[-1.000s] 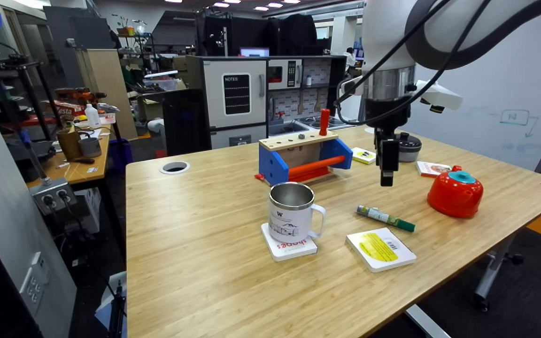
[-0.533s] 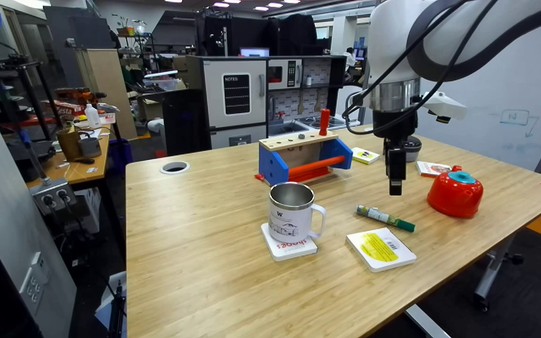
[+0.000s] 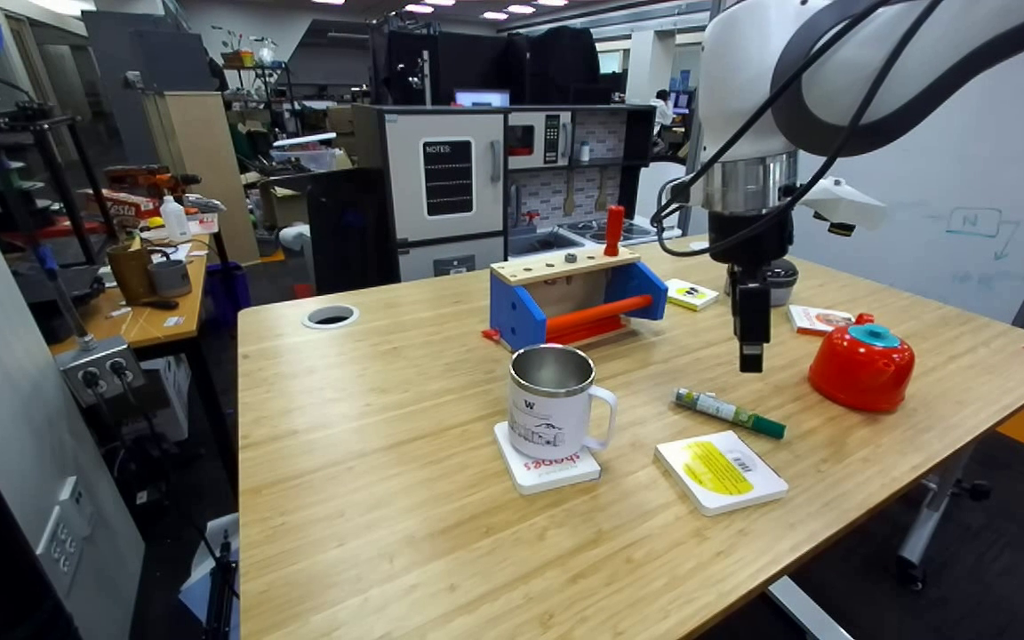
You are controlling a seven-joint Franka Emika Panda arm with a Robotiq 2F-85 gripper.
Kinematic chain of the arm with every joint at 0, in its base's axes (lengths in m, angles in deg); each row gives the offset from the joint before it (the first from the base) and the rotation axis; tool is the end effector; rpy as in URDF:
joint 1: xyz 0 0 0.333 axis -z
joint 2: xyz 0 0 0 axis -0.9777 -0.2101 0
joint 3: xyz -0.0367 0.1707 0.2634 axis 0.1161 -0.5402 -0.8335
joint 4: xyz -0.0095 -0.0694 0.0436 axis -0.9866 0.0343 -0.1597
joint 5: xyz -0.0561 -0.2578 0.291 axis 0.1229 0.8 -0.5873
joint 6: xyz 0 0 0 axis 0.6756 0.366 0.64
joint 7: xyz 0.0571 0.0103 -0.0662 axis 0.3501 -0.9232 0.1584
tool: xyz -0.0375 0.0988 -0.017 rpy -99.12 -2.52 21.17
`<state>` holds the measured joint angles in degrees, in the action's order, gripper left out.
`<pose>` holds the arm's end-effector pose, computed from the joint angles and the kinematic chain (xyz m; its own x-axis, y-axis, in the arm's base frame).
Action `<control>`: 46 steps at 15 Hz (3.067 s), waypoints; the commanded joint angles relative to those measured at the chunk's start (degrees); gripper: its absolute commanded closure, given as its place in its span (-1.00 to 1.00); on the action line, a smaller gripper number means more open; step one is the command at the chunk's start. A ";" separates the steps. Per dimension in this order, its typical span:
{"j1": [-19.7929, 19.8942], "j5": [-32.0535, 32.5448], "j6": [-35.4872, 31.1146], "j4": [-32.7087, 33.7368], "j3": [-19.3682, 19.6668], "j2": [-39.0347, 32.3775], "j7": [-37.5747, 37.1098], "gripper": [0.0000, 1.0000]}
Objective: Pick up the marker and put it in the cup
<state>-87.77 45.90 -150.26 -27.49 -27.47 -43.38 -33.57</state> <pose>0.5347 0.1916 0.3687 0.7339 0.6521 -0.1901 0.6612 -0.7500 -0.0197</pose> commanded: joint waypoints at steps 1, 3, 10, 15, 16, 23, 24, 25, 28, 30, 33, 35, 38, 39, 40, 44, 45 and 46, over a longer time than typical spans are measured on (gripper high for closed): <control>0.23 -1.34 -0.69 0.28 -0.51 -0.39 2.01 -1.00; 0.13 -1.26 -0.86 0.87 -0.74 -1.27 2.64 -1.00; 0.02 2.87 0.73 6.95 0.07 -6.98 3.40 -1.00; 0.11 6.45 1.46 13.76 1.05 -10.03 3.77 -1.00; -0.04 6.68 1.46 14.43 0.91 -10.41 3.85 -1.00; -1.11 5.85 1.45 13.16 -0.14 -10.35 2.08 -1.00; -1.08 5.81 1.54 12.71 -0.10 -10.09 1.71 -1.00; -1.02 5.82 1.59 12.30 -0.08 -9.94 1.61 -1.00; -0.88 5.46 1.21 11.47 -0.29 -10.31 2.15 -1.00; -1.14 5.99 1.02 11.17 -0.27 -11.04 1.95 -1.00; -1.14 5.88 0.87 11.28 -0.31 -12.50 2.02 -1.00; -1.24 5.91 1.06 11.63 -0.40 -13.70 2.20 -1.00; -1.34 5.79 1.14 11.73 -0.61 -14.74 2.23 -1.00; -1.38 5.77 1.15 11.75 -0.67 -14.94 2.24 -1.00; -1.42 5.81 1.14 11.77 -0.68 -15.14 2.26 -1.00; -1.53 6.12 1.28 11.99 -0.53 -15.40 2.09 -1.00; -1.54 6.09 1.61 12.21 -0.45 -15.57 1.88 -1.00; -1.55 6.08 1.88 12.39 -0.39 -15.73 1.78 -1.00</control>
<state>-89.29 51.76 -149.59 -16.48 -27.95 -58.26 -31.25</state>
